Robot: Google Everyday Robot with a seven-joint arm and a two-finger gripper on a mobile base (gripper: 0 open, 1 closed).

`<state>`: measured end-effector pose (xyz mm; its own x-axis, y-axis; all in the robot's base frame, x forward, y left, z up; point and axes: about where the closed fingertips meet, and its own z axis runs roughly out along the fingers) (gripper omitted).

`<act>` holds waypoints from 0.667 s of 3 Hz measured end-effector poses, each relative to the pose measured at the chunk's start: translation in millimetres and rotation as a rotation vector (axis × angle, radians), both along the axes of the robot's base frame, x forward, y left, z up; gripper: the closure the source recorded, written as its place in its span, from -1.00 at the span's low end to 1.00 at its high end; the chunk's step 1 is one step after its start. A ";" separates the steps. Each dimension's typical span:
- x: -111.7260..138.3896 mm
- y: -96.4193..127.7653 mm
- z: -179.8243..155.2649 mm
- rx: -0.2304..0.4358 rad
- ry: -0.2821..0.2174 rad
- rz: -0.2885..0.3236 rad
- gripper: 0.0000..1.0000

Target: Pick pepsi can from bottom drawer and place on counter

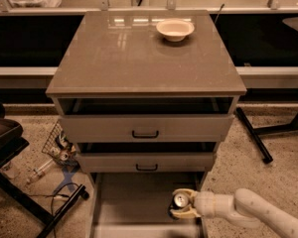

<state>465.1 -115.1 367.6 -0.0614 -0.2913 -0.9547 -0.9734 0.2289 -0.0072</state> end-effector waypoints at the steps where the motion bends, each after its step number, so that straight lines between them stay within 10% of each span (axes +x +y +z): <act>1: 3.0 -27.5 57.6 0.009 -0.020 -0.073 1.00; 2: 5.5 -41.4 105.5 -0.023 -0.039 -0.127 1.00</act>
Offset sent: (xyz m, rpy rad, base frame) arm 0.0095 -0.0653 0.1723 -0.0921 -0.0710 -0.2090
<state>470.6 -156.5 473.1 -0.0621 -0.3055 -0.9501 -0.9355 0.3496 -0.0513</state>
